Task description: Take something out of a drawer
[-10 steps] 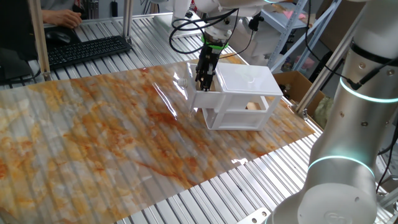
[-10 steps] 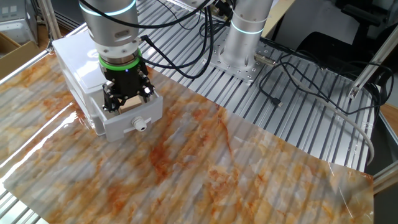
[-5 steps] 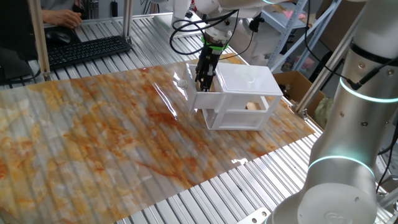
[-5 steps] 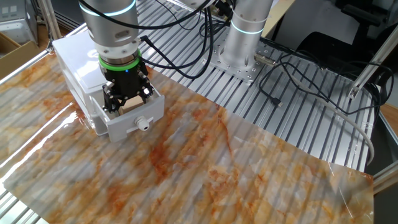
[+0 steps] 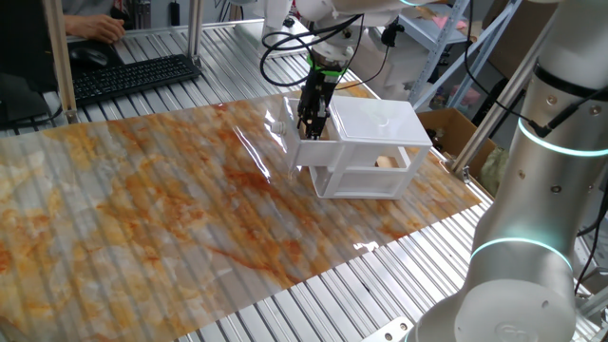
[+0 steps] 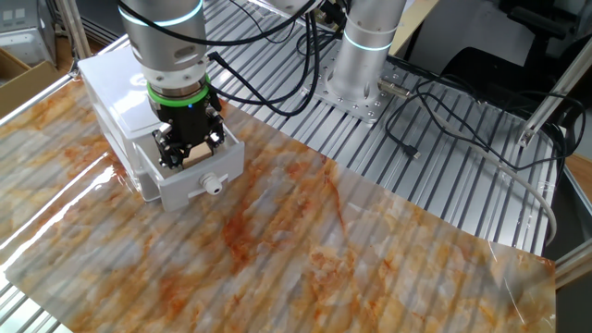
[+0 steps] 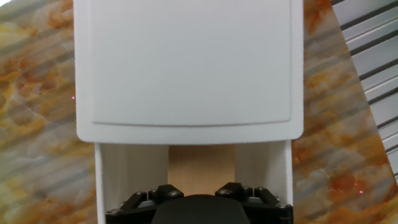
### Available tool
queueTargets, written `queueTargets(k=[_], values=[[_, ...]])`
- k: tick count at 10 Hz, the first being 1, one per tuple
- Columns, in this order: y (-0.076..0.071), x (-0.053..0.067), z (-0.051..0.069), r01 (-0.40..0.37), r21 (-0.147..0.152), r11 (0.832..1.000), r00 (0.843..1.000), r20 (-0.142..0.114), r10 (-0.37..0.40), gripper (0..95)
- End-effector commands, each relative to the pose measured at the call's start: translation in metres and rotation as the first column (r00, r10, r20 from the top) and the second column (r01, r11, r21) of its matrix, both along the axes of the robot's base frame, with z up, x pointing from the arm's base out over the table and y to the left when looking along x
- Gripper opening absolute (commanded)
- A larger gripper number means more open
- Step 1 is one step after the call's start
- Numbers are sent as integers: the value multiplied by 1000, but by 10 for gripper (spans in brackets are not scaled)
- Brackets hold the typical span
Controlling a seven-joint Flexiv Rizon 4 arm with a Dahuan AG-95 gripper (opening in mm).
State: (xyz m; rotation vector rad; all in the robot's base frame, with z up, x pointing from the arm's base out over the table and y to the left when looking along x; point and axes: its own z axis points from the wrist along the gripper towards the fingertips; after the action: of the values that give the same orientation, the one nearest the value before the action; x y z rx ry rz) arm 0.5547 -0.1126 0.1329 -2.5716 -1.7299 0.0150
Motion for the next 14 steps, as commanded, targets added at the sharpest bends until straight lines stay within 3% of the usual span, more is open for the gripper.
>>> queueTargets(k=[1,4,5,8,12,14], values=[[0,0,0,-7,-3,1000,1000,-3,7,0],[-1,-1,5,-31,-3,1000,999,-18,31,0],[-2,-2,9,-33,-13,999,999,-24,33,0],[-6,-6,23,-41,-1,999,999,-29,41,0],[-7,-12,33,-83,5,997,996,-26,84,0],[-5,-13,30,-68,18,998,998,-10,68,0]])
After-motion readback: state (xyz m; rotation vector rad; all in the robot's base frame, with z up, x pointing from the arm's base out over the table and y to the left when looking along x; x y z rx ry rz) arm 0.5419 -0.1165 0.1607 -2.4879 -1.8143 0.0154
